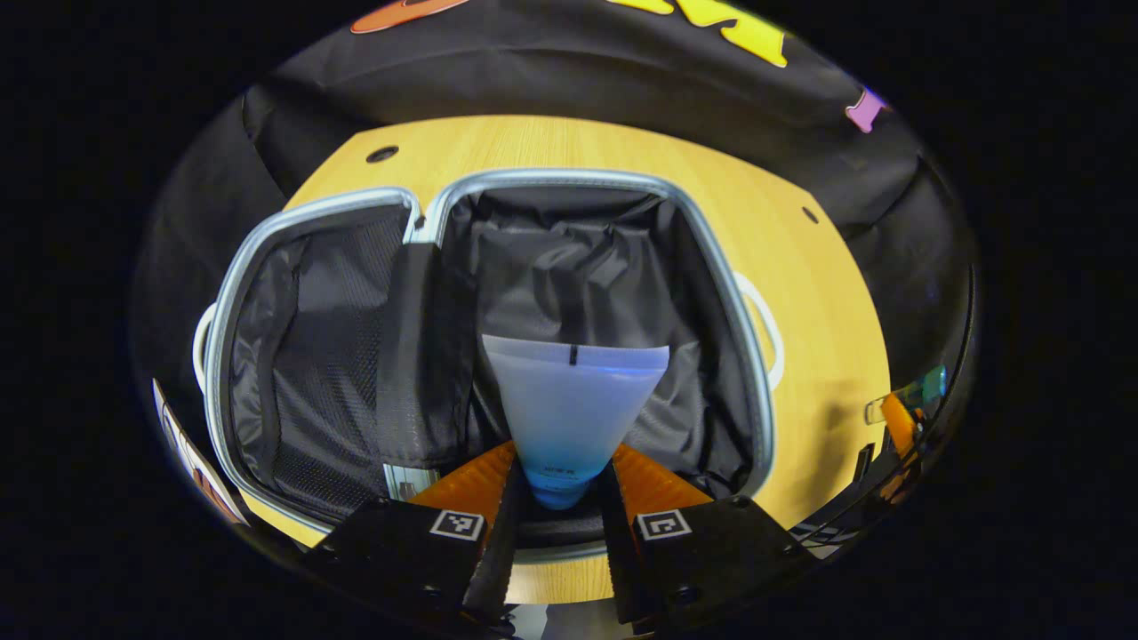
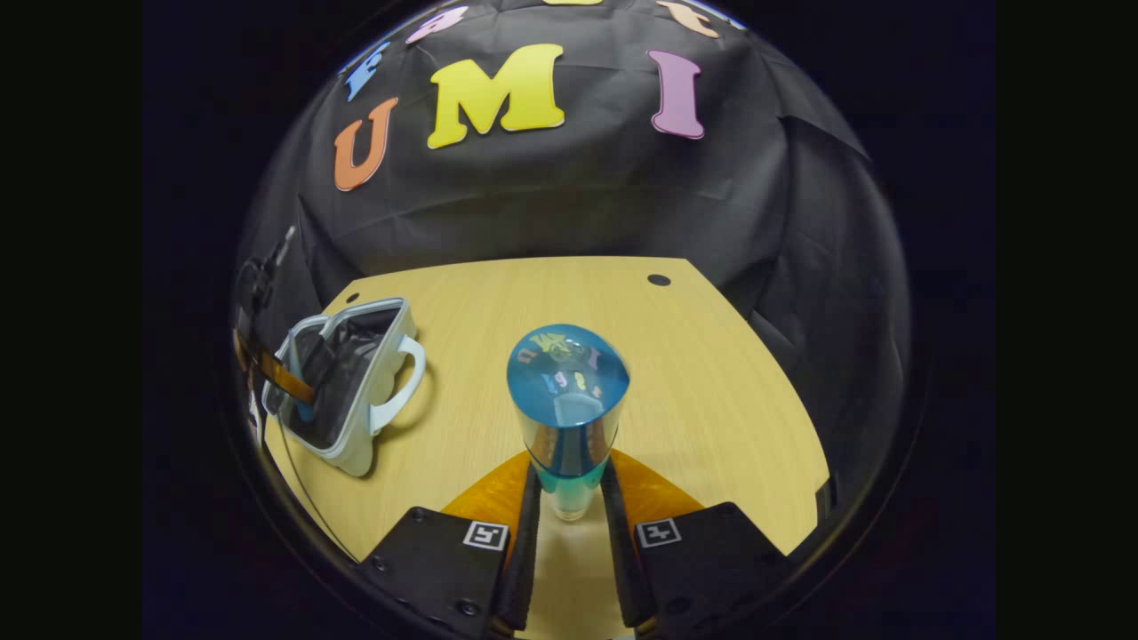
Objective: First open the suitcase, pack the skin care products into it, and then close the suitcase.
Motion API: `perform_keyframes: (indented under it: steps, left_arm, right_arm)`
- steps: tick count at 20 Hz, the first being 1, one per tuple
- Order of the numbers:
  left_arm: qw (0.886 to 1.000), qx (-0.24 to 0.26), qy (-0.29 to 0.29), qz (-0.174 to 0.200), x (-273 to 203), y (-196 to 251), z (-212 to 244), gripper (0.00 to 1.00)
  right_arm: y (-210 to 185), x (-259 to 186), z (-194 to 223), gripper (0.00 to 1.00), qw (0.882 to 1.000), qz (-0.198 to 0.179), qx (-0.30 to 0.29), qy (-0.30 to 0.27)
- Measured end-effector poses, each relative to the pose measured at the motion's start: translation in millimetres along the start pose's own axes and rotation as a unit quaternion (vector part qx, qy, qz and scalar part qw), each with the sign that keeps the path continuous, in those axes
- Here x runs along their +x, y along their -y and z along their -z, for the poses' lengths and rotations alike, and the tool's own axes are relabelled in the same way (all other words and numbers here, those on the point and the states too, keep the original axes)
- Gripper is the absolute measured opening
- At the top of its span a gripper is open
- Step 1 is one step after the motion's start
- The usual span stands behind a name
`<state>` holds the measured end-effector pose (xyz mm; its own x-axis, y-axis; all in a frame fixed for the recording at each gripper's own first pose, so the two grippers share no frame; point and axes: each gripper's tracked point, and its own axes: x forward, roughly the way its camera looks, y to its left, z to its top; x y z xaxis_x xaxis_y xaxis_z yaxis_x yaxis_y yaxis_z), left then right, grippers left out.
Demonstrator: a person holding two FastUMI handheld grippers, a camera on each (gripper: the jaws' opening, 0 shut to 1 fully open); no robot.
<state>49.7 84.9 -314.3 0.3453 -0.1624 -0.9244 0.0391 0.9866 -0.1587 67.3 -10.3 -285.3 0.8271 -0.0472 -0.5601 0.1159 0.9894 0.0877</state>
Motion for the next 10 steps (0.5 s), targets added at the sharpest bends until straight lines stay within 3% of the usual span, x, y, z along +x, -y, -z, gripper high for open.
perform_keyframes:
  steps: [7, 10]
  left_arm:
    - [0.998, 0.018, -0.054, -0.016, 33.0, -10.6, 5.9, 0.49]
    - [0.999, 0.013, -0.048, -0.019, 35.0, -12.7, 2.2, 0.48]
  right_arm:
    - [-7.6, -26.3, -13.3, 0.35, 1.000, 0.014, -0.015, 0.011]
    - [-10.9, -30.7, -13.0, 0.36, 1.000, 0.015, -0.007, 0.006]
